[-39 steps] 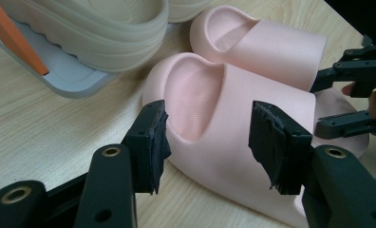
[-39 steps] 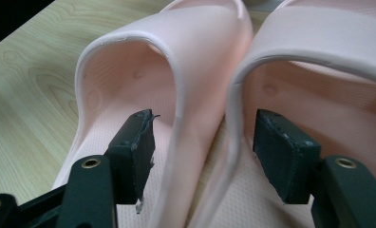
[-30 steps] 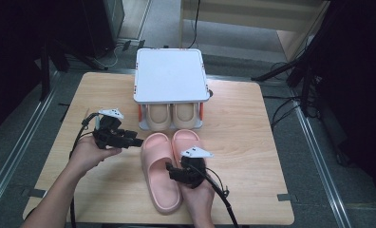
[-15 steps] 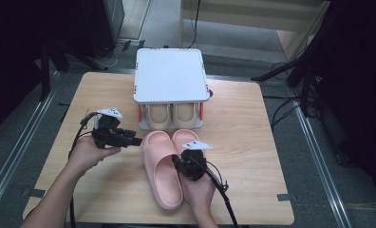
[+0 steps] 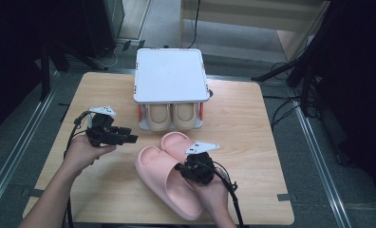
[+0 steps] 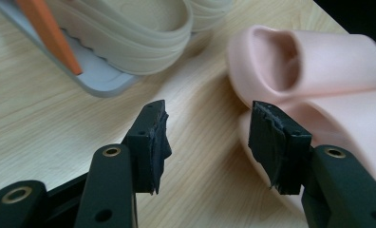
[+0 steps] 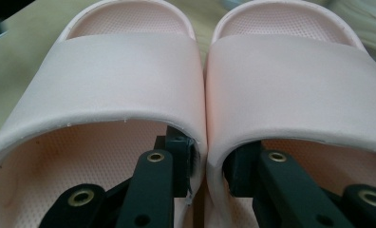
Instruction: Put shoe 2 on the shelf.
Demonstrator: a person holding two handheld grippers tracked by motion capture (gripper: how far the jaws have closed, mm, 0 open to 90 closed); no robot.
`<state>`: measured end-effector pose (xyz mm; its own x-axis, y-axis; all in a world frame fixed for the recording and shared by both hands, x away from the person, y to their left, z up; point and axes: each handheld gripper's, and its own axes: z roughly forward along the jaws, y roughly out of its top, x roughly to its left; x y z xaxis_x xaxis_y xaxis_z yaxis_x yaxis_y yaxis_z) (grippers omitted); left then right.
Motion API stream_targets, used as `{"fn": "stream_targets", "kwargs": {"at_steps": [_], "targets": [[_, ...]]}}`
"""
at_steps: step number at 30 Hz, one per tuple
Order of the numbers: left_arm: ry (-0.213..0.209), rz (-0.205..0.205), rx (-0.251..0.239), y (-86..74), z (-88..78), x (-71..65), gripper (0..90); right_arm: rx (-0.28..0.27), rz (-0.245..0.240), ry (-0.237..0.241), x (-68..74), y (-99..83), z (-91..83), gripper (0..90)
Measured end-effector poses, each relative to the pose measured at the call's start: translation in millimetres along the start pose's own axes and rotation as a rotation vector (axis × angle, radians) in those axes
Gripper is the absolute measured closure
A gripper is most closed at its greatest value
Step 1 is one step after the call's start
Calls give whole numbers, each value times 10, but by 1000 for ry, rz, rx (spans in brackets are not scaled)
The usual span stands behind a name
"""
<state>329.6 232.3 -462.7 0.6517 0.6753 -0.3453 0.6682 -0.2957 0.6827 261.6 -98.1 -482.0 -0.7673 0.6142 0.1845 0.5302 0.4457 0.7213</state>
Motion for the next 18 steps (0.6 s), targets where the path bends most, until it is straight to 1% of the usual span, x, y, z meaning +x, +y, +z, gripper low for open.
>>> {"fn": "stream_targets", "kwargs": {"at_steps": [1,2,3,4,5,6,7,8,9,10,11,14,15,16,17,18], "targets": [[4,3,-2,-4,-15,19,476,8,-29,32,-1,12,-22,755],[4,3,-2,-4,-15,19,476,8,-29,32,-1,12,-22,755],[9,-6,-6,-11,-29,34,476,24,-87,100,-19,44,-51,753],[14,-14,-8,-19,-43,52,476,33,-102,119,-22,57,-58,752],[14,-14,-8,-19,-43,52,476,33,-102,119,-22,57,-58,752],[18,-13,-9,-31,-57,63,476,52,-163,180,-24,99,-69,751],[20,-15,-11,-42,-64,63,475,55,-187,199,-24,115,-72,751],[22,-12,-10,-54,-77,68,475,55,-220,226,-22,137,-74,750],[22,-12,-10,-54,-77,68,476,60,-236,250,-15,162,-78,750],[28,-21,-17,-82,-101,70,476,62,-265,273,-17,193,-76,750],[33,-20,-18,-96,-120,76,475,68,-288,294,-15,227,-76,750],[44,-29,-26,-146,-176,85,474,87,-342,341,-25,342,-63,750],[44,-29,-26,-146,-176,85,474,87,-342,341,-25,342,-63,750],[48,-28,-28,-164,-195,92,474,93,-361,350,-33,385,-56,750],[56,-39,-32,-201,-232,92,474,110,-395,365,-43,480,-51,750],[56,-39,-32,-201,-232,92,474,113,-412,374,-46,530,-54,749]]}}
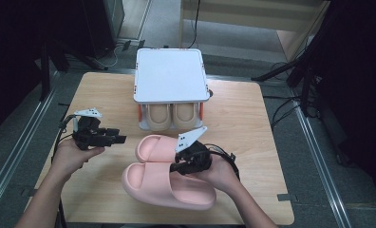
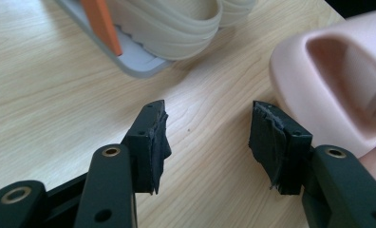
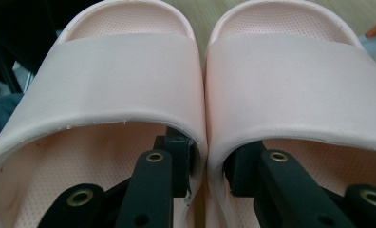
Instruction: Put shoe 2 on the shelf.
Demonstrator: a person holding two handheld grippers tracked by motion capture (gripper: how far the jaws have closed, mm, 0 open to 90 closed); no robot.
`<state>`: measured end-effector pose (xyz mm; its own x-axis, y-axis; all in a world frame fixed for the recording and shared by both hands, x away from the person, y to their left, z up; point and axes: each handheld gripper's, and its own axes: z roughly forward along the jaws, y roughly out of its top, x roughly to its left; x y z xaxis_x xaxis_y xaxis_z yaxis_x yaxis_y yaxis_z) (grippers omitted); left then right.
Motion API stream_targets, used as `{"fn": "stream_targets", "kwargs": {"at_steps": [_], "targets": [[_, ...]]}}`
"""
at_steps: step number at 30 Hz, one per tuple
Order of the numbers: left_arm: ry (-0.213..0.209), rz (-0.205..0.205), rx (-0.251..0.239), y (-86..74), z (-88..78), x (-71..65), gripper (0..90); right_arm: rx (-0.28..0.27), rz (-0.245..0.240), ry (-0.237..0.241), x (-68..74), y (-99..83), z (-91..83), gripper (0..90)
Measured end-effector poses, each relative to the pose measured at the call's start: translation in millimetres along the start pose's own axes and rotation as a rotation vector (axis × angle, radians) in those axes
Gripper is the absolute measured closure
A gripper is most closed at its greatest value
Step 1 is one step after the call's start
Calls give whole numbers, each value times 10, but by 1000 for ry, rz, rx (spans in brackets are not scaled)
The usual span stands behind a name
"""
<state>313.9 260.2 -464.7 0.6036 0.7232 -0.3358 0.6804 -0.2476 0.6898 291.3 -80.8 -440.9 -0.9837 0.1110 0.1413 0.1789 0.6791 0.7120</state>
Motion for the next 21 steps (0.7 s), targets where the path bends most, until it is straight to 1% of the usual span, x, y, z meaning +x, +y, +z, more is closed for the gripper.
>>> {"fn": "stream_targets", "kwargs": {"at_steps": [1,2,3,4,5,7,8,9,10,11,12,13,14,16,17,18,20,21], "targets": [[3,-1,-2,-18,-20,3,474,0,0,0,0,0,0,749],[9,-12,-6,-52,-58,7,474,7,-26,20,-41,97,-46,748],[12,-15,-7,-68,-75,8,474,6,-32,33,-64,148,-74,747],[12,-15,-7,-68,-75,8,474,6,-32,33,-64,148,-74,747],[19,-20,-7,-100,-104,8,474,2,-50,48,-115,256,-138,746],[22,-21,-8,-116,-115,8,474,5,-60,61,-167,372,-211,744],[28,-24,-6,-143,-137,7,474,1,-66,59,-192,431,-246,744],[28,-24,-6,-143,-137,7,474,1,-66,59,-192,431,-246,744],[33,-28,-6,-167,-156,7,474,1,-83,57,-237,554,-323,744],[33,-28,-6,-167,-156,7,474,1,-83,57,-237,554,-323,744],[37,-34,-6,-186,-173,8,474,5,-93,67,-291,696,-416,743],[37,-34,-6,-186,-173,8,474,-1,-103,73,-311,743,-444,743],[40,-39,-11,-195,-177,6,474,-1,-103,73,-311,743,-444,743],[43,-41,-11,-208,-189,11,474,-9,-128,78,-378,884,-535,742],[44,-40,-11,-212,-193,12,474,-7,-142,80,-441,997,-604,741],[43,-42,-13,-218,-199,15,474,-9,-145,75,-478,1061,-642,741],[42,-41,-12,-222,-200,17,474,3,-149,45,-549,1185,-720,740],[42,-41,-12,-222,-200,17,474,3,-149,45,-549,1185,-720,740]]}}
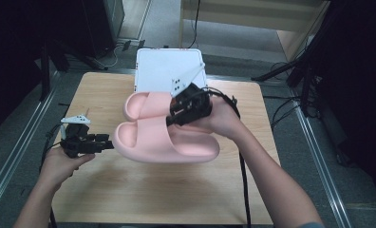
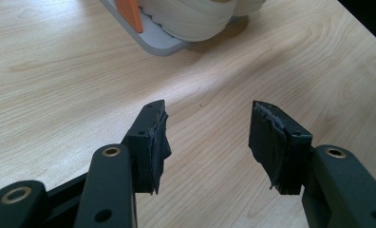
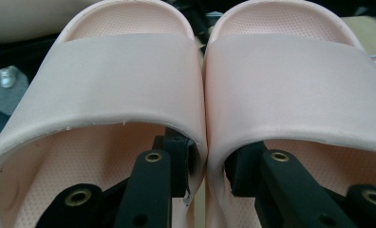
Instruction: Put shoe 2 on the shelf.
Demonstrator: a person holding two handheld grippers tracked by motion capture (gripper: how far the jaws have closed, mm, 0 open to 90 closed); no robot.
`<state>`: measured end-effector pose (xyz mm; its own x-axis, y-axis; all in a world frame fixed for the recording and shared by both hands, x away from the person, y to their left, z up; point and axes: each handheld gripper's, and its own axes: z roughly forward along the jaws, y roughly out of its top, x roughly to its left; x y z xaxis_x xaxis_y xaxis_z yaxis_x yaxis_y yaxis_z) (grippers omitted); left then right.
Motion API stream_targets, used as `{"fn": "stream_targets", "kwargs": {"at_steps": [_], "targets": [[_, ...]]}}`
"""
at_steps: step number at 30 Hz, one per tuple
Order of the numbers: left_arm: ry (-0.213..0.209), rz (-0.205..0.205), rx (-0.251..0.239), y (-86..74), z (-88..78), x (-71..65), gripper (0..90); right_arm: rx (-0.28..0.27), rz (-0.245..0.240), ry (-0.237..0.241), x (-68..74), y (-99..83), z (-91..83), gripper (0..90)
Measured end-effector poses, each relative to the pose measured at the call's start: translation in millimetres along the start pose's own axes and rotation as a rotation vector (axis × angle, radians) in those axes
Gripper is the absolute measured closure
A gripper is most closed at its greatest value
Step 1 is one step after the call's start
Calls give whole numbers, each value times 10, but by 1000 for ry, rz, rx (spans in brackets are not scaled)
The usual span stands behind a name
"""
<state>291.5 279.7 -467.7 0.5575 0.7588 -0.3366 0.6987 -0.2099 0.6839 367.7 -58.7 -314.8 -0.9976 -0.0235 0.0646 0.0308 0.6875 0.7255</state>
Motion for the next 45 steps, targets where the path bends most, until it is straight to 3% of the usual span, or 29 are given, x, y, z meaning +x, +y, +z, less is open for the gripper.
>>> {"fn": "stream_targets", "kwargs": {"at_steps": [1,2,6,11,12,13,15,16,17,18,19,20,24,26,27,28,29,31,36,45], "targets": [[0,-1,-3,-1,3,1,474,17,22,-44,-83,101,-78,741],[0,-2,-4,-1,6,2,474,17,22,-44,-83,101,-78,741],[-12,-6,-5,3,15,18,474,35,198,-173,-404,281,-232,744],[-18,-8,-12,25,25,48,475,35,369,-373,-743,362,-291,744],[-18,-8,-12,25,25,48,475,35,369,-373,-743,362,-291,744],[-30,-9,-10,35,36,50,475,16,462,-449,-880,378,-289,742],[-57,-7,-22,51,42,49,475,0,563,-547,-1005,399,-265,741],[-57,-7,-22,51,42,49,475,0,563,-547,-1005,399,-265,741],[-69,-7,-32,70,48,48,475,-4,660,-640,-1117,426,-211,739],[-69,-7,-32,70,48,48,475,-4,660,-640,-1117,426,-211,739],[-70,-3,-26,80,58,49,475,-13,721,-688,-1222,452,-139,737],[-70,-3,-26,80,58,49,475,-17,750,-712,-1265,471,-94,737],[-72,7,-20,89,75,55,475,-9,805,-813,-1401,531,95,741],[-75,5,-24,91,75,55,476,-8,821,-829,-1435,536,131,742],[-86,6,-27,97,81,58,476,-30,866,-850,-1491,538,195,742],[-86,6,-27,97,81,58,476,-30,866,-850,-1491,538,195,742],[-99,6,-26,101,96,62,477,-56,914,-864,-1532,541,254,740],[-100,6,-26,107,104,60,478,-68,942,-876,-1559,548,311,739],[-103,7,-24,112,117,52,479,-67,967,-908,-1589,559,414,737],[-97,16,-12,110,135,40,479,-34,992,-951,-1691,467,412,730]]}}
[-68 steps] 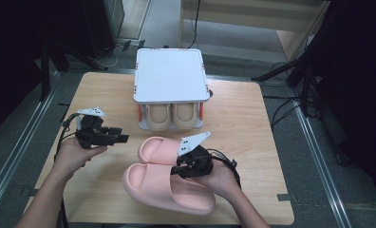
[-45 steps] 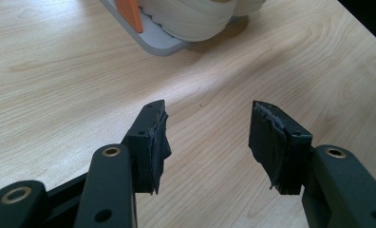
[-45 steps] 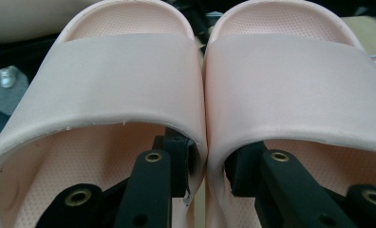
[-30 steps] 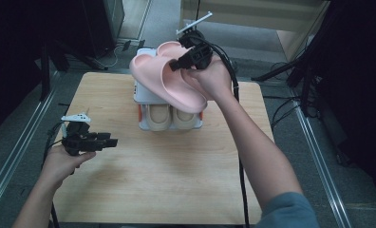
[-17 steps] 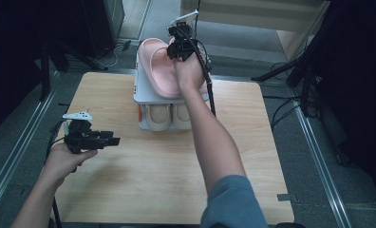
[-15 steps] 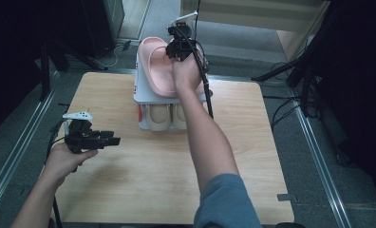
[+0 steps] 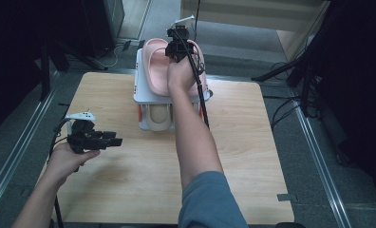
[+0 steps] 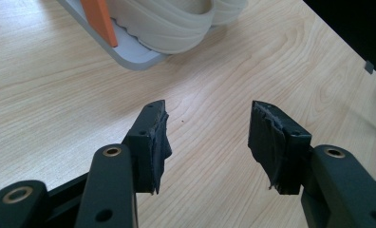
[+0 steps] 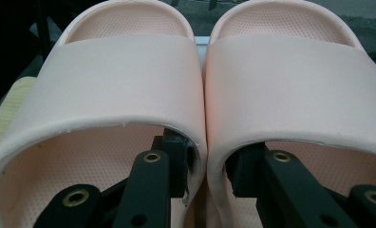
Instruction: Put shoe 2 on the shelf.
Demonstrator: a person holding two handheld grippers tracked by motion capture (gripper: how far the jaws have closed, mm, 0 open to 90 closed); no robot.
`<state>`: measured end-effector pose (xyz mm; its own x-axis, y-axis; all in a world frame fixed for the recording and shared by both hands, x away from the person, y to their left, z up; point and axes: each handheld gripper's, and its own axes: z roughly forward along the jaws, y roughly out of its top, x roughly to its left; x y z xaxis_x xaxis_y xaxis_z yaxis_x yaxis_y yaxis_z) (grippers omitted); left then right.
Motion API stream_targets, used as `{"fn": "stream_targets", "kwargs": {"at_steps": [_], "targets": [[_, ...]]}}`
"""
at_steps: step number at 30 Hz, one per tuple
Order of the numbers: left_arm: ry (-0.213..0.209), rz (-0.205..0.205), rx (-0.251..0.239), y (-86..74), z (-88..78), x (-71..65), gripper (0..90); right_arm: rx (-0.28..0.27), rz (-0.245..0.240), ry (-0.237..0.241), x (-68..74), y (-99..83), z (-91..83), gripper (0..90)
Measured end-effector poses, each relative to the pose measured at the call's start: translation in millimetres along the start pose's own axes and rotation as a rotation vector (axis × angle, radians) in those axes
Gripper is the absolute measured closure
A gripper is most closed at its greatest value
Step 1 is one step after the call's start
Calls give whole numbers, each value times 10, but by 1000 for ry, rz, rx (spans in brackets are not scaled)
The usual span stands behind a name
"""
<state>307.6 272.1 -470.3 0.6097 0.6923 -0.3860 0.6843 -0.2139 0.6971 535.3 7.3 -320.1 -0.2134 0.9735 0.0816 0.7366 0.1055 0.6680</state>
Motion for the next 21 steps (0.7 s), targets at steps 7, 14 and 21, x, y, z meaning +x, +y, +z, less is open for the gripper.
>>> {"fn": "stream_targets", "kwargs": {"at_steps": [7,14,21], "targets": [[2,2,3,1,5,-4,480,9,36,21,39,-10,21,724],[6,6,4,-6,-6,-5,481,3,28,6,75,-53,71,688],[9,8,8,-5,1,0,482,-11,6,42,72,-90,48,538]]}}
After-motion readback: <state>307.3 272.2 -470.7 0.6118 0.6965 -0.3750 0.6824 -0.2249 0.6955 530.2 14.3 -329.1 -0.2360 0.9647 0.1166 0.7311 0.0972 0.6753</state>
